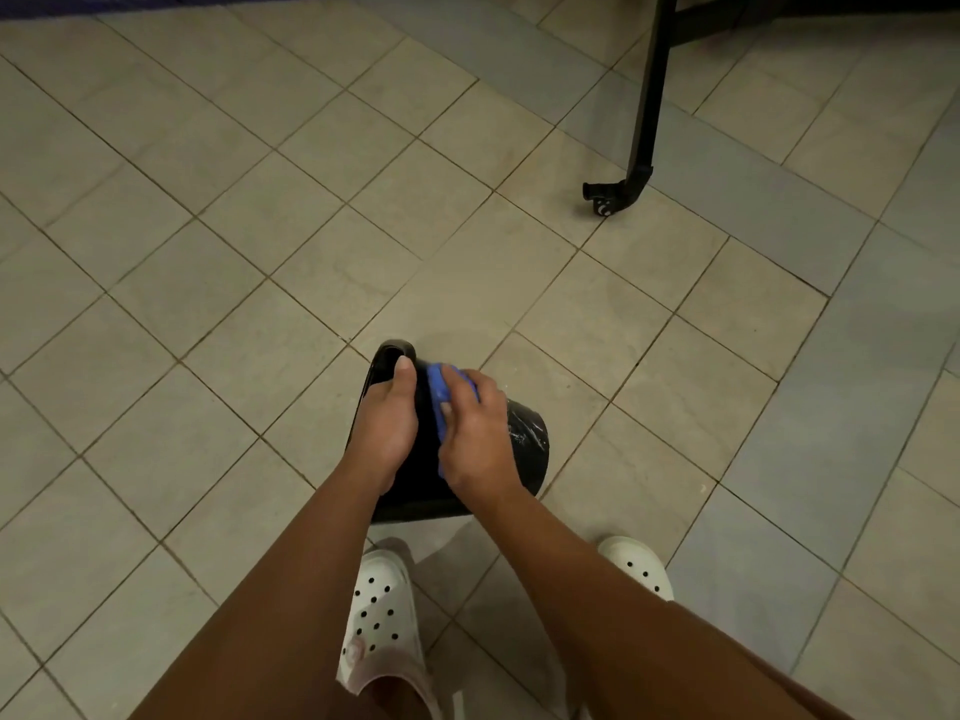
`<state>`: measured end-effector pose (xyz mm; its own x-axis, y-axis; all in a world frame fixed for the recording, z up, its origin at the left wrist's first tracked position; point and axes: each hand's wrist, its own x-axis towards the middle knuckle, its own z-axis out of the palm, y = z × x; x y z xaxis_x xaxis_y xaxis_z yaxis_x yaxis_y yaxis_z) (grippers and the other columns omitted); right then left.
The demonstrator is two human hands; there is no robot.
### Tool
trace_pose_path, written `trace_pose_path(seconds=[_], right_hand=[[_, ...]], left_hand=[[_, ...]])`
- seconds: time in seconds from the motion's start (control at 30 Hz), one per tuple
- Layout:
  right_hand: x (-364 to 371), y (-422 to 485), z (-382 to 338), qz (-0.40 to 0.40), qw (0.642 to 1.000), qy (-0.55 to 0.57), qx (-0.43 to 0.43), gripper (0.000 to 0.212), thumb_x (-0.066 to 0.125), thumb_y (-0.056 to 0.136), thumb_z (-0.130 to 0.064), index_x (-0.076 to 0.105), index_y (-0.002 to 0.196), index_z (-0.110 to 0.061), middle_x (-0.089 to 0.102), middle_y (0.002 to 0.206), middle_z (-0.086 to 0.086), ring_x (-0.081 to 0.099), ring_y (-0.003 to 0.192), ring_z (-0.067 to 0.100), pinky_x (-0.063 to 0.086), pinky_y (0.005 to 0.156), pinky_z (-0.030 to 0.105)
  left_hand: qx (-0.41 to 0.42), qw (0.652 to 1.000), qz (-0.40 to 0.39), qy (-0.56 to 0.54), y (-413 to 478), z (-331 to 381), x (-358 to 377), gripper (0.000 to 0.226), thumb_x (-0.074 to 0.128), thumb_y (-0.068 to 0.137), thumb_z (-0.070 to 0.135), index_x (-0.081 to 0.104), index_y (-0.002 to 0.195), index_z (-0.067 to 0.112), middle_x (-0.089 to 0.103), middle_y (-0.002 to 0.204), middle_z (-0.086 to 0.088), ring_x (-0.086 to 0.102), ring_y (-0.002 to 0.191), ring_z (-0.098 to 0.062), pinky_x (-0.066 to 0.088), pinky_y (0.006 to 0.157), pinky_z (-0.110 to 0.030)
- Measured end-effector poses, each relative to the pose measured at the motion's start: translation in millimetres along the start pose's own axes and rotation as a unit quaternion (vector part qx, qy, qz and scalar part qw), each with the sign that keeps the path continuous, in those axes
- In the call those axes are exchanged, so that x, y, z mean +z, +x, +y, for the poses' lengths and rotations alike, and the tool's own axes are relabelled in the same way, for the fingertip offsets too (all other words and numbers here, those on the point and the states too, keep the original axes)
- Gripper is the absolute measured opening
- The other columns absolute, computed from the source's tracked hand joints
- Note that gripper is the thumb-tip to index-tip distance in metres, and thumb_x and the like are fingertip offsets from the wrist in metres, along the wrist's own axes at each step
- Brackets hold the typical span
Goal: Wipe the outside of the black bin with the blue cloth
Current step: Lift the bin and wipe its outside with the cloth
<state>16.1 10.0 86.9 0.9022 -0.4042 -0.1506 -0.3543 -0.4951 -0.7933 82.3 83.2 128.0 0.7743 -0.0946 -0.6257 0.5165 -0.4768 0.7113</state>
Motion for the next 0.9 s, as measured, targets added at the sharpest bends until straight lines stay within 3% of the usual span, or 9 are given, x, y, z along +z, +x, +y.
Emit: trace_pose_path(seconds=[0.2, 0.37, 0.5, 0.63, 0.77, 0.9], right_hand=[[22, -37, 7, 0.054, 0.998, -0.029, -0.021, 0.055, 0.053, 0.089, -0.004, 0.032, 0.14, -0.01, 0.023, 0.14, 0.007, 0.03, 0.13, 0.027, 0.027, 0.111, 0.034], [5, -2, 0, -0.021, 0.998, -0.026, -0.05, 0.054, 0.051, 0.086, 0.0, 0.04, 0.138, -0.01, 0.038, 0.138, 0.015, 0.033, 0.126, 0.029, 0.029, 0.109, 0.034], [-10, 10, 4, -0.025, 0.999, -0.004, 0.023, 0.043, 0.042, 0.096, -0.011, 0.039, 0.138, -0.014, 0.036, 0.136, 0.012, 0.035, 0.123, 0.028, 0.031, 0.104, 0.03], [-3, -10, -9, 0.002, 0.993, -0.031, 0.111, 0.066, 0.053, 0.086, -0.004, 0.025, 0.143, -0.02, 0.022, 0.142, 0.006, 0.023, 0.13, 0.022, 0.026, 0.111, 0.033], [6, -13, -16, -0.02, 0.999, -0.022, 0.041, 0.07, 0.055, 0.085, -0.002, 0.024, 0.145, -0.019, 0.02, 0.145, 0.005, 0.02, 0.131, 0.02, 0.024, 0.114, 0.033], [0, -3, 3, -0.043, 0.999, 0.021, -0.02, 0.047, 0.039, 0.096, -0.02, 0.032, 0.142, -0.019, 0.028, 0.145, 0.007, 0.026, 0.132, 0.021, 0.028, 0.112, 0.037]], left_hand=[[-0.006, 1.0, -0.002, -0.004, -1, 0, -3, 0.055, 0.026, 0.103, 0.047, 0.067, 0.086, 0.014, 0.071, 0.087, -0.01, 0.067, 0.086, -0.025, 0.051, 0.076, -0.035], [0.017, 0.999, 0.008, 0.028, 2, -2, -7, 0.055, 0.025, 0.103, 0.047, 0.068, 0.084, 0.018, 0.07, 0.087, -0.007, 0.066, 0.087, -0.024, 0.05, 0.084, -0.04], [0.033, 0.998, 0.013, 0.052, 0, -4, -7, 0.056, 0.025, 0.101, 0.051, 0.067, 0.099, 0.014, 0.069, 0.094, -0.008, 0.064, 0.092, -0.024, 0.05, 0.088, -0.044], [0.028, 0.997, 0.012, 0.064, 0, -2, -4, 0.055, 0.026, 0.1, 0.051, 0.066, 0.102, 0.013, 0.068, 0.097, -0.009, 0.063, 0.094, -0.024, 0.049, 0.092, -0.047], [0.03, 0.998, 0.022, 0.056, 2, -4, -7, 0.055, 0.026, 0.101, 0.049, 0.067, 0.092, 0.015, 0.07, 0.091, -0.008, 0.065, 0.09, -0.025, 0.051, 0.088, -0.044], [0.032, 0.998, 0.043, 0.042, 4, -4, -9, 0.055, 0.026, 0.102, 0.048, 0.066, 0.091, 0.012, 0.067, 0.086, -0.007, 0.063, 0.085, -0.024, 0.048, 0.076, -0.036]])
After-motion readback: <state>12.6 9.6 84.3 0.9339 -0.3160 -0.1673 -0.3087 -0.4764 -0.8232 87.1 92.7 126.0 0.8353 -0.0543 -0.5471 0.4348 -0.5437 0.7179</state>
